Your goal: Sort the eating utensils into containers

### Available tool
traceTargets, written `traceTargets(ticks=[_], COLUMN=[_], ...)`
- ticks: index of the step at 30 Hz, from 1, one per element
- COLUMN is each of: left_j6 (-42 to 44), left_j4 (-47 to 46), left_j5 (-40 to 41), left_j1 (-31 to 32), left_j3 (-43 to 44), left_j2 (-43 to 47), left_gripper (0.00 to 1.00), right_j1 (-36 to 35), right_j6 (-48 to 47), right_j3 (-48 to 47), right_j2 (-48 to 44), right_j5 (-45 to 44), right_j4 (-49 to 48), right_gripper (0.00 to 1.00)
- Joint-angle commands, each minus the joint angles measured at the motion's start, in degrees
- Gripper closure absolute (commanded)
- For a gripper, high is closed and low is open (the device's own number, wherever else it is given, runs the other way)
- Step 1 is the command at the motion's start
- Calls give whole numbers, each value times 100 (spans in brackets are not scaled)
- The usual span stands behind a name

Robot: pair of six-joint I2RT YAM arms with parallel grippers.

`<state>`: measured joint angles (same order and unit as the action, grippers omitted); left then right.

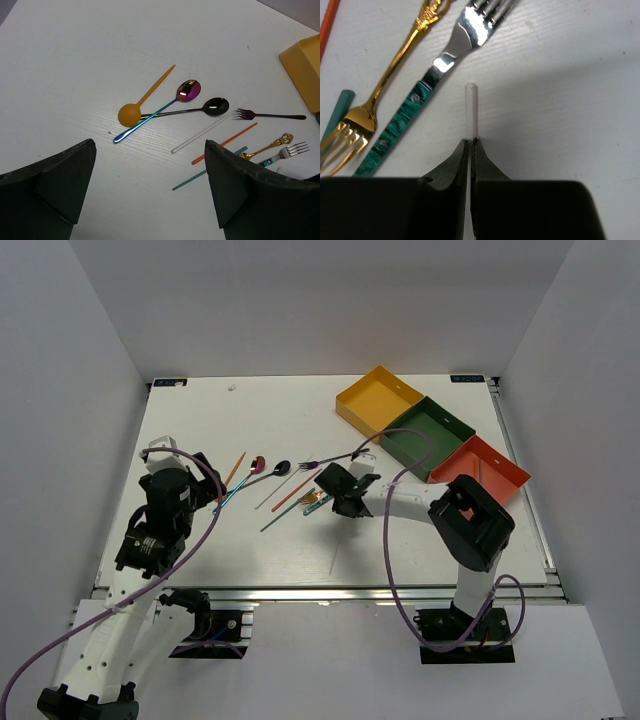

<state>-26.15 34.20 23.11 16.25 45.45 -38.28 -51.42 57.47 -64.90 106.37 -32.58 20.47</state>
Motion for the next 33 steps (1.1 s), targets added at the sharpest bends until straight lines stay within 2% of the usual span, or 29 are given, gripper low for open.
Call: traceTargets(ticks=[1, 6, 7, 10, 11, 13, 14, 17, 18, 20, 22, 23, 26, 33], left_j6=[5, -13, -13, -4, -4, -4, -4, -4, -4, 5, 14, 14, 14, 31], left_j4=[-97, -80, -80, -97, -97, -97, -89, -106, -115, -115, -106, -106, -115, -124], left_j5=[35, 53, 53, 53, 35, 35, 44, 35, 9, -17, -17, -9, -35, -114], left_j1=[19, 18, 18, 18, 18, 18, 18, 18, 18, 27, 53, 71, 132, 185], left_j3=[-10, -10, -10, -10, -10, -10, -10, -19, -19, -28, -10, -10, -19, -19], left_j2=[58, 75, 75, 58, 58, 75, 75, 119, 128, 84, 67, 58, 40, -127], left_gripper=[2, 2, 2, 2, 2, 2, 2, 2, 2, 2, 2, 2, 2, 2], right_j1=[0, 158, 211, 903, 1480, 2124, 2745, 3618, 3769, 4251, 4639, 4998, 5457, 5731], right_j6=[176, -261, -489, -1859, -2663, -3353, -3687, -5040, -5688, -6185, -6484, -6520, -6495, -6433], right_j3=[601, 1277, 1383, 1577, 1551, 1315, 1183, 480, 348, 84, -248, -355, -706, -1375], right_j2=[-352, -1546, -2071, -2873, -2980, -3095, -3078, -2859, -2797, -2604, -2315, -2209, -1796, -1040], right_j5=[313, 419, 610, 1295, 1802, 2323, 2509, 2739, 2635, 2178, 2238, 2308, 2519, 2344], right_j4=[11, -280, -411, -816, -782, -563, -466, 97, 176, 116, 106, 98, 124, 18], right_gripper=[100, 100, 100, 100, 100, 100, 100, 100, 100, 100, 100, 100, 100, 100])
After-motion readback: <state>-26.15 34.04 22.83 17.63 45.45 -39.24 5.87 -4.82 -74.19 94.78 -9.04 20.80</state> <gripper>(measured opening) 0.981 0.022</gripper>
